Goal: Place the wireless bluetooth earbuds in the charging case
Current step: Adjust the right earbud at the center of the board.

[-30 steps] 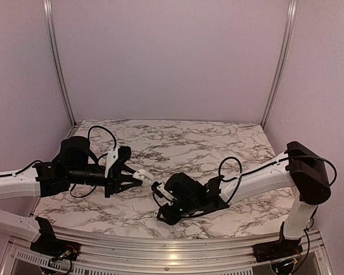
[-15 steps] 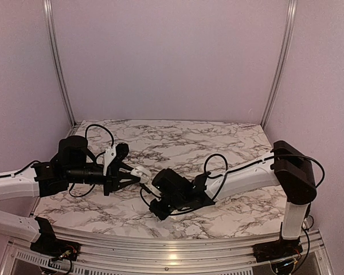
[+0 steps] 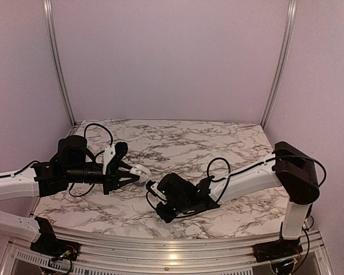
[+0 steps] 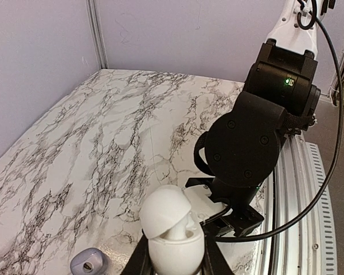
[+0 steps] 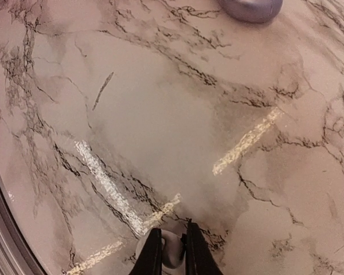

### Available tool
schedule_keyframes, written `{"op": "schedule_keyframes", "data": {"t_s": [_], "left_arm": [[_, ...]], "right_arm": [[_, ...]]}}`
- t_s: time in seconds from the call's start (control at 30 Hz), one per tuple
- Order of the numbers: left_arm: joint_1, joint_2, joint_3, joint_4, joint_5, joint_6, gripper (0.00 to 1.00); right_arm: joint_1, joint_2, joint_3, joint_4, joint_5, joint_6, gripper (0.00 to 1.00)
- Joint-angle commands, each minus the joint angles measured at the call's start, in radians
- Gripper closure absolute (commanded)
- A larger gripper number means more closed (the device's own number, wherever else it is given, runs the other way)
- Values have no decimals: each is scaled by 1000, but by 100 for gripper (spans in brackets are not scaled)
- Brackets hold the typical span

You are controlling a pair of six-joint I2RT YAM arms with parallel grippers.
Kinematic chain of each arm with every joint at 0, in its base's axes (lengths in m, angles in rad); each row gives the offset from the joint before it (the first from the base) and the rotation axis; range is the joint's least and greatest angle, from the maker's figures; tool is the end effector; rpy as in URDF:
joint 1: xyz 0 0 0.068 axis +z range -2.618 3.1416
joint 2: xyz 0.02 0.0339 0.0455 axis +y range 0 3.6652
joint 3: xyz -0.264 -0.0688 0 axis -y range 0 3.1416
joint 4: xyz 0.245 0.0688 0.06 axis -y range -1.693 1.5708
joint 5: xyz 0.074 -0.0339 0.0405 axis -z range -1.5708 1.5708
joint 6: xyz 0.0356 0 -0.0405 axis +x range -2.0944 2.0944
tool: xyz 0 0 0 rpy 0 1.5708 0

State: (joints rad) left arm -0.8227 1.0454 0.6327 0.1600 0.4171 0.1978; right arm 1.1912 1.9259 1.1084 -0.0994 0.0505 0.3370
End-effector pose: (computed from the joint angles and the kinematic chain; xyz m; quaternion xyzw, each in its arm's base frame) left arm 0.1522 -0.1852 0.2720 0.4884 0.6130 -0.3399 0.5198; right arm 0.1461 0.3614 0.1364 -0.3848 0.8650 0.2049 0.2483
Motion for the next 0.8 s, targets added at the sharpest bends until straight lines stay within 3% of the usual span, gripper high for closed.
{"op": "schedule_keyframes", "data": {"t_s": [0.0, 0.53, 0.7, 0.77], "left_arm": [[4, -13, -8, 32, 0, -5, 100], [5, -5, -5, 32, 1, -5, 100], [5, -5, -6, 33, -1, -5, 100], [6, -5, -6, 33, -2, -5, 100]], "right_arm": [[5, -72, -42, 4, 19, 33, 90], [21, -227, -227, 118, -74, 103, 88], [21, -200, -181, 116, -56, 67, 62], [15, -179, -146, 104, -15, 33, 56]]}}
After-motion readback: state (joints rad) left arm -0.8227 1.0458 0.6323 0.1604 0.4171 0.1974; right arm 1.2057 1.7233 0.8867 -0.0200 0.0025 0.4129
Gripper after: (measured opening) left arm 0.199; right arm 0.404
